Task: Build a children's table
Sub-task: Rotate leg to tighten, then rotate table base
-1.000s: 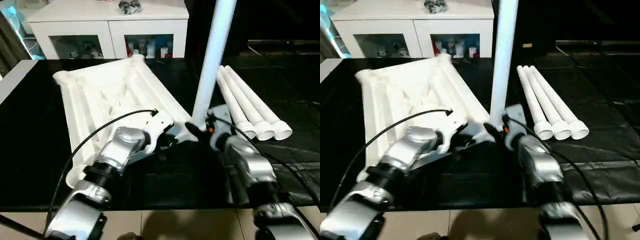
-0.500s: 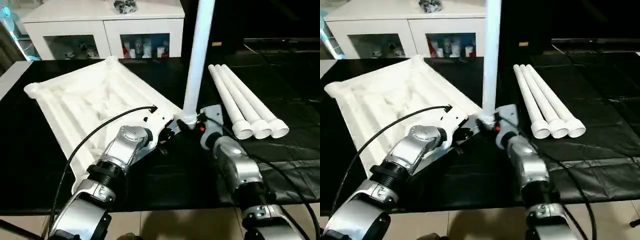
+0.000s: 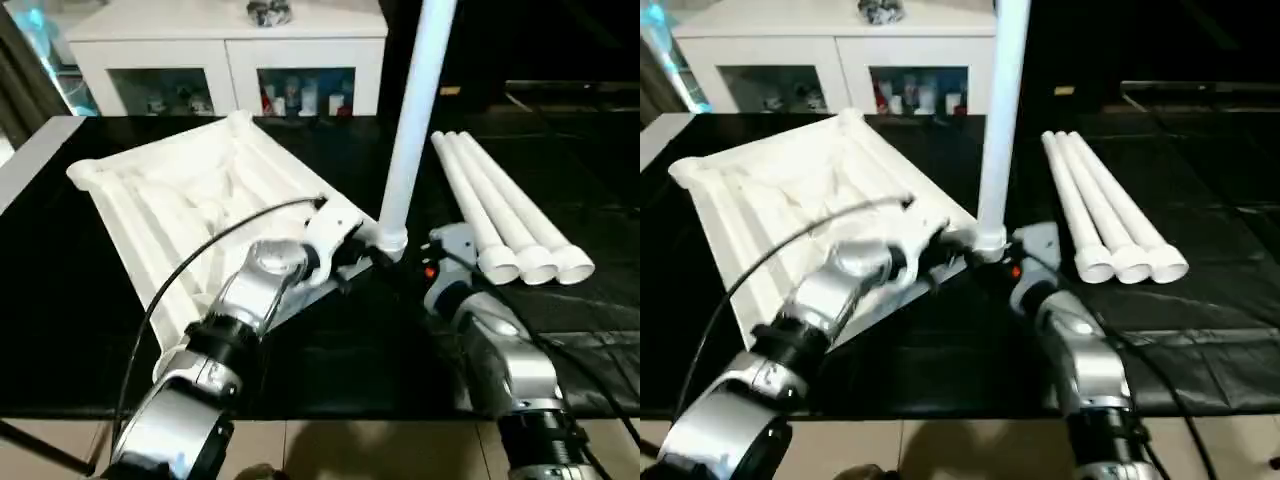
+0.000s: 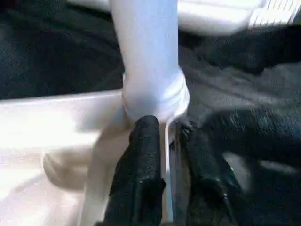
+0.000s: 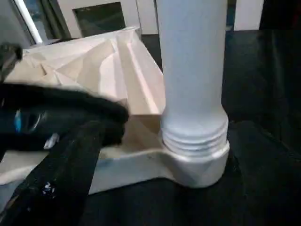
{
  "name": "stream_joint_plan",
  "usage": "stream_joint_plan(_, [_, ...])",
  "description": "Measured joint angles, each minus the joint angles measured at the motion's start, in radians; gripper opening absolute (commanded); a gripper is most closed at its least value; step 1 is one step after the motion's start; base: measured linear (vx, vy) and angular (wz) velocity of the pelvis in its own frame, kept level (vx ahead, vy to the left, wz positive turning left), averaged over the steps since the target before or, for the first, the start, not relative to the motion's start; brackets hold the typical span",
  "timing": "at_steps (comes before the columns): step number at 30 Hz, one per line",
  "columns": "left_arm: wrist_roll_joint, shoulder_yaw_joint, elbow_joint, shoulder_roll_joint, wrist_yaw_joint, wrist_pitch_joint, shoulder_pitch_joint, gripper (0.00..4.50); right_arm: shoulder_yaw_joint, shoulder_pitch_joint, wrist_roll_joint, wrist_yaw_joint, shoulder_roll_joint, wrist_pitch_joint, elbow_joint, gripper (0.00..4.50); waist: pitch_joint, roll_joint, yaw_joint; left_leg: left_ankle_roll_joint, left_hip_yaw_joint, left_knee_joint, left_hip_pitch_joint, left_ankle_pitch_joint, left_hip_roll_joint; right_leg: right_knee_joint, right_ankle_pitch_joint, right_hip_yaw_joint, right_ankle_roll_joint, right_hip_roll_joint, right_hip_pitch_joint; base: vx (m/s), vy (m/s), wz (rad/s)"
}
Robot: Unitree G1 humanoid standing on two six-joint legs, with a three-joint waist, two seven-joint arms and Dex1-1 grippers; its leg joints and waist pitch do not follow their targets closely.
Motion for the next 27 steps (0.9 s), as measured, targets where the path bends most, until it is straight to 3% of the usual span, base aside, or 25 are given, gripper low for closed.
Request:
stream_joint_plan(6, [-0.068,0.065,0.000,0.006,-0.008,-0.020,-0.008,1.03,0.014,0.023,0.016,0.025,-0.023,0.046,-0.010,4.50,0.000,-0.001,-0.005,0.000,0.000,0.000,0.000,0.000,0.000,0.000,0.000,0.000,0.000,0.000,-0.001,0.000,0.000,0.00])
stream_joint_plan(12, [-0.074,0.124,0.039,0.109,0.006,-0.032,-0.043,1.03,0.019,0.034,0.035,0.080,-0.055,0.078,-0.071,4.50,0.001,-0.003,-0.001,0.000,0.000,0.000,-0.001,0.000,0.000,0.000,0.000,0.000,0.001,0.000,-0.001,0.000,0.000,0.00])
stream_joint_plan(14, [-0.064,0.128,0.050,0.179,0.008,-0.036,-0.052,1.03,0.049,0.035,0.032,0.094,-0.065,0.091,-0.072,4.50,0.002,-0.004,-0.002,0.000,0.000,0.000,-0.002,0.000,0.000,0.000,0.000,0.000,0.001,0.000,-0.002,0.000,0.000,0.00])
stream_joint_plan(19, [0.025,0.135,0.040,0.365,0.028,-0.034,-0.054,0.64,0.063,0.036,0.007,0.090,-0.095,0.113,-0.049,4.50,0.002,-0.005,-0.005,0.000,0.000,-0.001,-0.002,0.000,0.000,0.000,0.000,0.000,0.000,0.000,-0.003,0.000,0.000,0.00])
stream_joint_plan(27, [0.161,0.064,-0.042,0.562,-0.002,0.008,-0.017,0.04,0.094,0.018,-0.016,0.072,-0.083,0.141,-0.027,4.50,0.002,-0.006,-0.003,-0.001,0.000,-0.002,-0.002,0.000,0.000,0.000,0.000,0.001,0.000,0.000,-0.003,0.000,0.000,0.00])
